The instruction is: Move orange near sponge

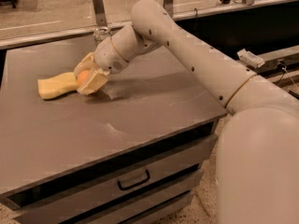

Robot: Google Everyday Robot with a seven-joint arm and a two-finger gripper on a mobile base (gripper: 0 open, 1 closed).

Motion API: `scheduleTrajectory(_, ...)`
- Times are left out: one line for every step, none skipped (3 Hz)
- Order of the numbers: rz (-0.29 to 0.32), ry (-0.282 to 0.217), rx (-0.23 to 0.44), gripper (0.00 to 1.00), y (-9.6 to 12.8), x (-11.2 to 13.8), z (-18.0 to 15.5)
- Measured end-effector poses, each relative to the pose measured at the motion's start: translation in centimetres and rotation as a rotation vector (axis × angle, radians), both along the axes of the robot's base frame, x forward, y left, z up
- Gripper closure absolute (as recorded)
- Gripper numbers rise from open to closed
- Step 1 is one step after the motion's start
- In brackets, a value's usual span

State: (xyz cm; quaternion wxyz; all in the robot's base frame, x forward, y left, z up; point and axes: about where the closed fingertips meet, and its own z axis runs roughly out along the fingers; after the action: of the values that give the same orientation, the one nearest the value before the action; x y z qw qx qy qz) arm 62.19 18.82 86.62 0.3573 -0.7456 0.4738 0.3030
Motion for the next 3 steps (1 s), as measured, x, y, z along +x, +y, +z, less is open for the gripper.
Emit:
scheduleTrajectory(0.001, -0.016, -0.015, 0.13, 0.02, -0.16, 0.16)
scheduleTrajectory(-0.014, -0.022, -0.024, 0.0, -0.32, 0.1, 0.25)
scheduleTrajectory(-0.032, -0.031, -0.031, 0.0, -0.81, 0.56, 0.37)
